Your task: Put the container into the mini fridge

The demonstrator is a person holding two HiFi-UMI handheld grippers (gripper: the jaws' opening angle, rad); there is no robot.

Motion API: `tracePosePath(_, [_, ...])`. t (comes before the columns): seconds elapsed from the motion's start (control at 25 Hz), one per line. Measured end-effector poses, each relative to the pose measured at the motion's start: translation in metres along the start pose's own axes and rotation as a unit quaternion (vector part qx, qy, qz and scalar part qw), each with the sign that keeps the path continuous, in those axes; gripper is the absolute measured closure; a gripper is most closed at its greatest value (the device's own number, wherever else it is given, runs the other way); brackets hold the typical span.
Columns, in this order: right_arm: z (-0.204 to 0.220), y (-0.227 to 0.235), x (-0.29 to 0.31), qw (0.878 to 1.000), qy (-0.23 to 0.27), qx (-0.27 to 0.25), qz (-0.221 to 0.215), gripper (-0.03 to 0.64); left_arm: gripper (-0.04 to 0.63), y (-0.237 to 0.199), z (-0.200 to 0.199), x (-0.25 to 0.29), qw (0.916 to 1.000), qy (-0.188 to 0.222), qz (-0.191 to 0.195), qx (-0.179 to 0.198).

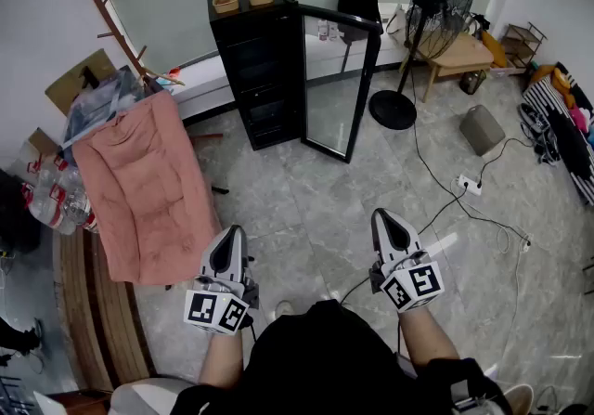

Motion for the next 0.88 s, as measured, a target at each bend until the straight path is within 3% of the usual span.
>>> tracePosePath(0.36, [-0.009, 0.016, -0.006, 1.0, 0.003, -0.01, -0.018, 0.586, 0.575, 0.025, 0.004, 0.007, 1.0, 0.005, -0.002, -0.005])
tracePosePath(0.88, [-0.018, 0.048, -0.032, 0.998, 0.015, -0.01, -0.059, 0.578, 0.552, 0.066, 0.013, 0.002, 0.9988, -0.005, -0.049, -0.007])
Point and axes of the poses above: the fingertips, and each gripper's own axes: x forward along the fingers, y to its right, z out of its underside, the point moved 7 cm from there along -x, backward along the fingers, and after that the axes turned 13 degrees about -z, right-handed, at the moved point
